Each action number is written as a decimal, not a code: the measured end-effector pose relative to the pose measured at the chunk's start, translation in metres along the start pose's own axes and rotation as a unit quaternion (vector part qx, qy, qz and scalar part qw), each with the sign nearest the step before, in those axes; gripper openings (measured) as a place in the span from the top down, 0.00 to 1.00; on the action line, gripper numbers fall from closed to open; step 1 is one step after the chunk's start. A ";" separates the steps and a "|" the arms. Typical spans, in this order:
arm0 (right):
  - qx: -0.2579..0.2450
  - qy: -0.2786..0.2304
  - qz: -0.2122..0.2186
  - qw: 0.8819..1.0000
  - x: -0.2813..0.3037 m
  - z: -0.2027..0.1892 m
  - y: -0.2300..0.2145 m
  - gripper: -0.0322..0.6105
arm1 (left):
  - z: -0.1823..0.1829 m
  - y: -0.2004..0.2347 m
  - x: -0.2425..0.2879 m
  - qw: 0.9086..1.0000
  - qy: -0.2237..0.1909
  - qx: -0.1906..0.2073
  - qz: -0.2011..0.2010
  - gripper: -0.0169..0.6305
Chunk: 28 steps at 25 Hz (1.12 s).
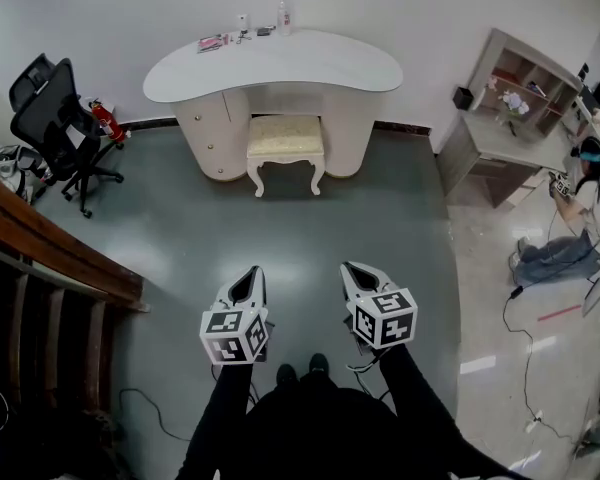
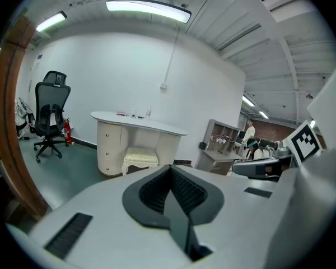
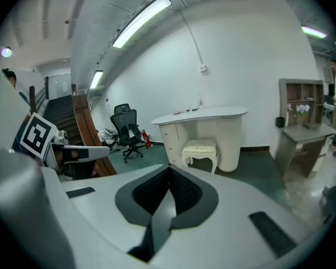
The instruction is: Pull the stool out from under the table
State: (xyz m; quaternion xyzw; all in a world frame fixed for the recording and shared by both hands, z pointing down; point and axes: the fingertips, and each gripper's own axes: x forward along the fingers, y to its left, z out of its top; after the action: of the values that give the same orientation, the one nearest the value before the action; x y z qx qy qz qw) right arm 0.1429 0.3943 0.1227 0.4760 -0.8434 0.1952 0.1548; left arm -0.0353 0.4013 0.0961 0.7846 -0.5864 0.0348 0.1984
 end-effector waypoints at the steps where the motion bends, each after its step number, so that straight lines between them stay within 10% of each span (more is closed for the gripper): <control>1: 0.003 0.001 -0.004 1.000 0.000 0.000 -0.004 0.94 | 0.001 0.000 0.002 1.000 0.001 0.001 0.002 0.96; 28: 0.008 -0.011 -0.030 0.999 0.034 0.038 -0.080 0.94 | 0.045 0.020 0.070 0.999 -0.026 0.000 0.039 0.96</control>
State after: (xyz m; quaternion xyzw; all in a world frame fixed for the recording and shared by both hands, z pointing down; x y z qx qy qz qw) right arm 0.1918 0.3133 0.1197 0.5043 -0.8290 0.1916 0.1475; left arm -0.0406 0.3172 0.0803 0.7616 -0.6216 0.0225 0.1817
